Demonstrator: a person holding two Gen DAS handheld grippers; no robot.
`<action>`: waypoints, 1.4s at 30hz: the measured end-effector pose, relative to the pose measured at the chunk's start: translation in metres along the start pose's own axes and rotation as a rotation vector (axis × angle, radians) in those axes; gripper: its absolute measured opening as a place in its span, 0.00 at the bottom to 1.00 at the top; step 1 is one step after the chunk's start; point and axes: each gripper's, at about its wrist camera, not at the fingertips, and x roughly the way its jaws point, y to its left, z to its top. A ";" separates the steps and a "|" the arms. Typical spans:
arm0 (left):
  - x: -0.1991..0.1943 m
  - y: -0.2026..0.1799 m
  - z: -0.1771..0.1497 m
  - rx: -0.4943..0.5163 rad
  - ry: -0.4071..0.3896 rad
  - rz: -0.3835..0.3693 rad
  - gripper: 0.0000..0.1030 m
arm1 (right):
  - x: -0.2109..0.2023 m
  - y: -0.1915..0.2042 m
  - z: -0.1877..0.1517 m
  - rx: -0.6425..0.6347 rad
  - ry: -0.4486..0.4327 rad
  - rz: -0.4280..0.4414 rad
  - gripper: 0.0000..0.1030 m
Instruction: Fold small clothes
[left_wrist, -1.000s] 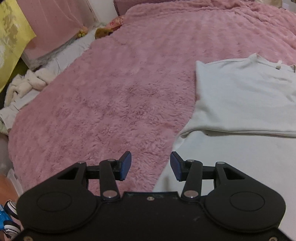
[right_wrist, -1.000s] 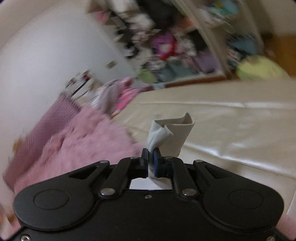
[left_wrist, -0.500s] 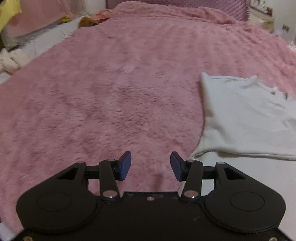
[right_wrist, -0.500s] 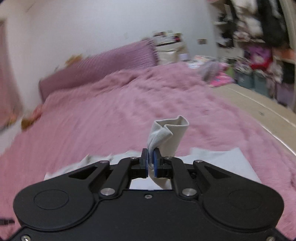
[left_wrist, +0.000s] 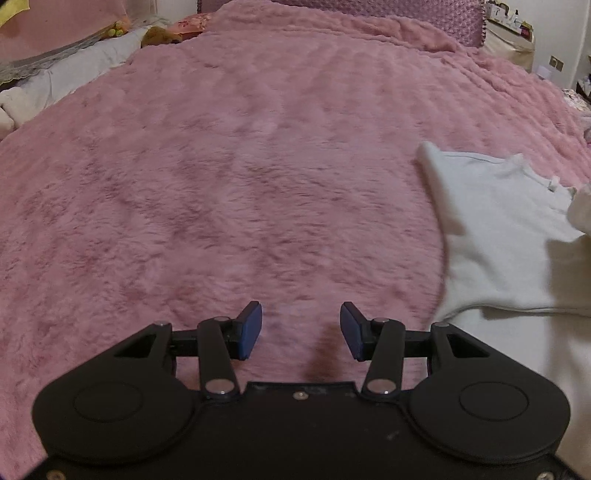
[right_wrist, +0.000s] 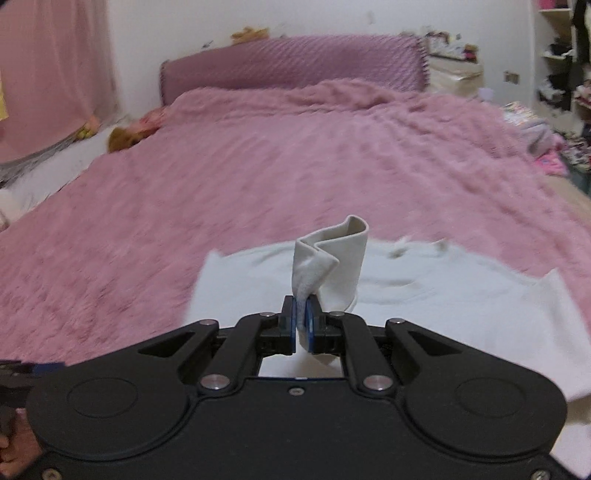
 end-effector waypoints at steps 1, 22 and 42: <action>0.001 0.006 -0.001 -0.008 0.000 0.002 0.47 | 0.005 0.007 -0.003 0.005 0.011 0.014 0.02; 0.012 0.019 -0.008 -0.071 0.056 -0.050 0.49 | 0.096 0.106 -0.066 -0.132 0.291 0.089 0.15; 0.017 0.018 -0.011 -0.059 0.070 -0.042 0.50 | 0.098 0.098 -0.069 -0.071 0.295 0.126 0.36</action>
